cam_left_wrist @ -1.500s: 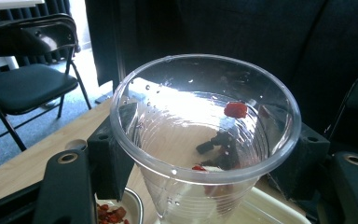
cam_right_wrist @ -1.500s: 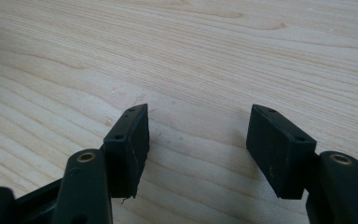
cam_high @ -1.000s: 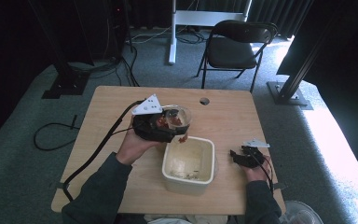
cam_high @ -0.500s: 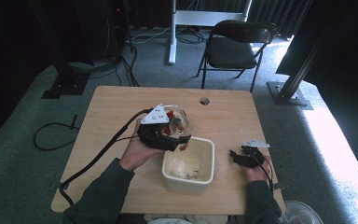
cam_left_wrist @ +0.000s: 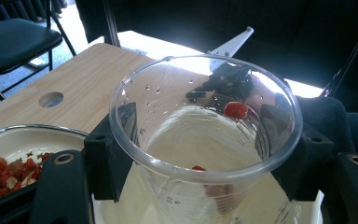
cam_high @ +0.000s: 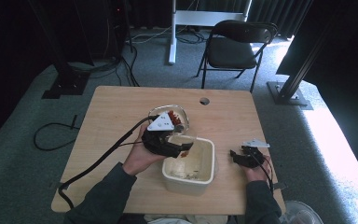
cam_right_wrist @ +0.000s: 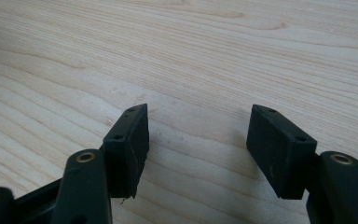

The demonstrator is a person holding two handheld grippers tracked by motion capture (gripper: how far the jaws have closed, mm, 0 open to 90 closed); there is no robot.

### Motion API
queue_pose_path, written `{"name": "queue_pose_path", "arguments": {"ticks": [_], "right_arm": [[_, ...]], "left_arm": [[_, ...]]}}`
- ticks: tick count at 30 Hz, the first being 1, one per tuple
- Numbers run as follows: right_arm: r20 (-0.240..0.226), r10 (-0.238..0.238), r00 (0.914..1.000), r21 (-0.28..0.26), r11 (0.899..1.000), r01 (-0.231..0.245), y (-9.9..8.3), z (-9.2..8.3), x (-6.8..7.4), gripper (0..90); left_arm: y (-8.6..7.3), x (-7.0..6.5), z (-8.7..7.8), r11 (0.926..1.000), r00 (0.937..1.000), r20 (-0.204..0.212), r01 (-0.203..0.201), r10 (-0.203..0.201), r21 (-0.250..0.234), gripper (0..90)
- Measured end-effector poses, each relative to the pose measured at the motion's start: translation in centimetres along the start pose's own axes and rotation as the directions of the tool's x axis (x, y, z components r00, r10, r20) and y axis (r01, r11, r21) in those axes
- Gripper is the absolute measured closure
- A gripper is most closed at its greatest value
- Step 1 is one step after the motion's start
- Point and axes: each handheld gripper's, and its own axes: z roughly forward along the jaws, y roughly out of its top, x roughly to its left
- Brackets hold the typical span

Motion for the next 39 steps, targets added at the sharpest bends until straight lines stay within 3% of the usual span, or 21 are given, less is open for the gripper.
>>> {"name": "queue_pose_path", "arguments": {"ticks": [3,8,15,24,31,39], "right_arm": [[0.000,0.000,1.0000,0.000,1.000,0.000,0.0,0.0,0.0,38.2],[0.000,-0.001,1.0000,0.000,1.000,0.001,0.0,0.0,0.0,38.2],[0.001,0.000,1.0000,0.000,1.000,0.000,0.0,0.0,0.0,38.1],[0.000,-0.001,1.0000,0.000,1.000,0.001,0.0,0.0,0.0,38.2],[0.000,-0.002,1.0000,0.000,1.000,0.002,0.0,0.0,0.0,38.1],[0.000,-0.002,1.0000,0.000,1.000,0.002,0.0,0.0,0.0,38.1]], "left_arm": [[-0.7,0.5,-0.2,0.9982,0.9985,0.019,0.053,-0.052,-0.028,31.2],[-1.4,0.6,-0.2,0.9994,0.9994,-0.010,0.033,-0.033,0.007,31.1],[-1.7,0.1,0.3,0.9995,0.9997,0.002,0.023,-0.024,0.019,30.7],[-2.4,-0.3,1.5,0.9975,1.0000,-0.003,0.008,-0.008,0.070,29.9],[-3.3,0.0,1.7,0.9969,0.9994,0.000,0.036,-0.036,0.070,29.3],[-3.2,0.0,1.4,0.9985,0.9993,-0.016,0.034,-0.033,0.043,25.8]]}}
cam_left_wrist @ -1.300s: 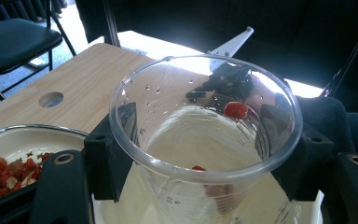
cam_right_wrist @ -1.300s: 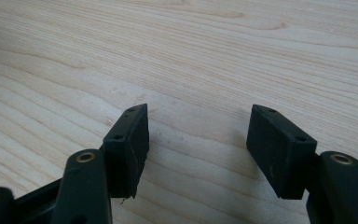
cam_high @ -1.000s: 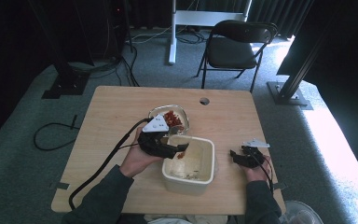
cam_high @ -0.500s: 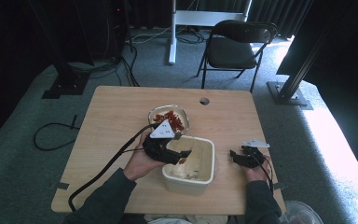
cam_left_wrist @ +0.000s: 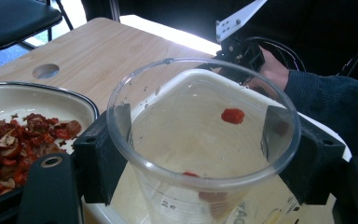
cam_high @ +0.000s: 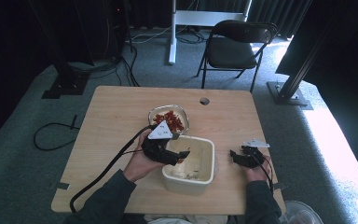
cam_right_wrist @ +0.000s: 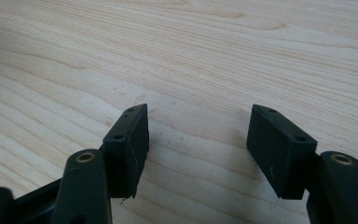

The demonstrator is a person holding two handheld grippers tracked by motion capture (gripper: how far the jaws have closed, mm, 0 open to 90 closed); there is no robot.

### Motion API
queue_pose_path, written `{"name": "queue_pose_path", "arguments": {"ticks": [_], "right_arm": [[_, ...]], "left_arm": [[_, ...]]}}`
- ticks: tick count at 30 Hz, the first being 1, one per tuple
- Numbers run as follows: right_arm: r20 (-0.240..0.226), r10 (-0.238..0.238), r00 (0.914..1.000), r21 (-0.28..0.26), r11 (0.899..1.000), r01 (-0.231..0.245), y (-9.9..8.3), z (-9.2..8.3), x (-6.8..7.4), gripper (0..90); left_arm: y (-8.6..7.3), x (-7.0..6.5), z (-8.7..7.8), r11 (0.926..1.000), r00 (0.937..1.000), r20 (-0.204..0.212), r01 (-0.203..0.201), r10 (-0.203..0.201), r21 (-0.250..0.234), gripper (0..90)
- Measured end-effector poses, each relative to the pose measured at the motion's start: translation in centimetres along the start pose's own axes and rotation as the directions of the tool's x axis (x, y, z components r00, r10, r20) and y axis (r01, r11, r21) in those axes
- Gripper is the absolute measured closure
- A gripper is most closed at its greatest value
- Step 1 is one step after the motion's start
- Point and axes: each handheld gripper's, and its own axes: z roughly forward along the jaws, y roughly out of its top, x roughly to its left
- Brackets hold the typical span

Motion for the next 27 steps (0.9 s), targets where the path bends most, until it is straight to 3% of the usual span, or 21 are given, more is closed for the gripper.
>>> {"name": "queue_pose_path", "arguments": {"ticks": [12,19,27], "right_arm": [[0.000,0.000,1.0000,0.000,1.000,0.000,0.0,0.0,0.0,38.1],[0.000,0.000,1.0000,0.000,1.000,0.000,0.0,0.0,0.0,38.2],[0.000,0.001,1.0000,0.000,1.000,-0.001,0.0,0.0,0.0,38.1]], "left_arm": [[0.2,0.1,-0.4,0.9989,0.9991,0.034,0.027,-0.026,-0.038,10.5],[0.2,0.4,-1.0,0.9980,0.9997,-0.009,0.024,-0.024,-0.059,10.5],[-0.2,1.5,-2.6,0.9934,0.9963,-0.063,0.052,-0.059,-0.102,12.8]]}}
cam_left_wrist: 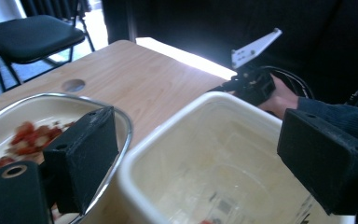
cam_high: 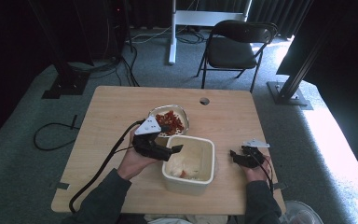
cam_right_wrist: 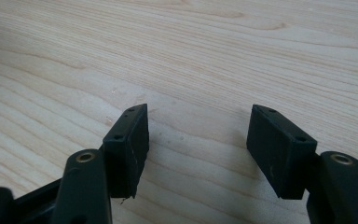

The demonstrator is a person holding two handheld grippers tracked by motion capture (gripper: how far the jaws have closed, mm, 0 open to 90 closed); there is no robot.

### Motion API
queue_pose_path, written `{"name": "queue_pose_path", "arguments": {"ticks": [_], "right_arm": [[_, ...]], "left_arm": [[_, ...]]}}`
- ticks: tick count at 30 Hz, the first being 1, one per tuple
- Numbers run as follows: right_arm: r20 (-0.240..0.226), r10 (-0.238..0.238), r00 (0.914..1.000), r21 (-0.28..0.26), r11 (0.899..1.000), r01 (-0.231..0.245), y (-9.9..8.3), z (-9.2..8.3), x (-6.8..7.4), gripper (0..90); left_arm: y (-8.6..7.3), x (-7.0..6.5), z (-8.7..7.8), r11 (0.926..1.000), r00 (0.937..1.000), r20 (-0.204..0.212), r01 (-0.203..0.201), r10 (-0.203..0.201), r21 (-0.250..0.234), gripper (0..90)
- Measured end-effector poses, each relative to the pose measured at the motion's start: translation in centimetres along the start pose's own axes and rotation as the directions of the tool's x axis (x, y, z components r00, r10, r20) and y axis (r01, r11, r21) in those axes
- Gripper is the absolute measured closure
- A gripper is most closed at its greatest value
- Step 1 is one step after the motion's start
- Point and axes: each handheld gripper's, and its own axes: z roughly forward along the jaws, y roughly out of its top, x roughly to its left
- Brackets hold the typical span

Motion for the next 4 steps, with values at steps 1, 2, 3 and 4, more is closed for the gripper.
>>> {"name": "queue_pose_path", "arguments": {"ticks": [1,2,3,4], "right_arm": [[0.000,0.000,1.0000,0.000,1.000,0.000,0.0,0.0,0.0,38.1],[0.000,-0.001,1.0000,0.000,1.000,0.001,0.0,0.0,0.0,38.1],[0.001,0.000,1.0000,0.000,1.000,0.000,0.0,0.0,0.0,37.9],[0.000,-0.001,1.0000,0.000,1.000,0.001,0.0,0.0,0.0,37.0]], "left_arm": [[-0.1,0.2,-0.3,1.0000,0.9999,-0.010,0.002,-0.002,-0.006,13.0],[-0.3,0.5,-0.7,0.9999,0.9997,-0.021,0.008,-0.009,-0.013,14.1],[-0.6,0.7,-1.1,0.9998,0.9992,-0.039,0.012,-0.013,-0.016,14.7],[-0.9,1.1,-1.4,0.9997,0.9983,-0.056,0.017,-0.018,-0.019,14.9]]}}
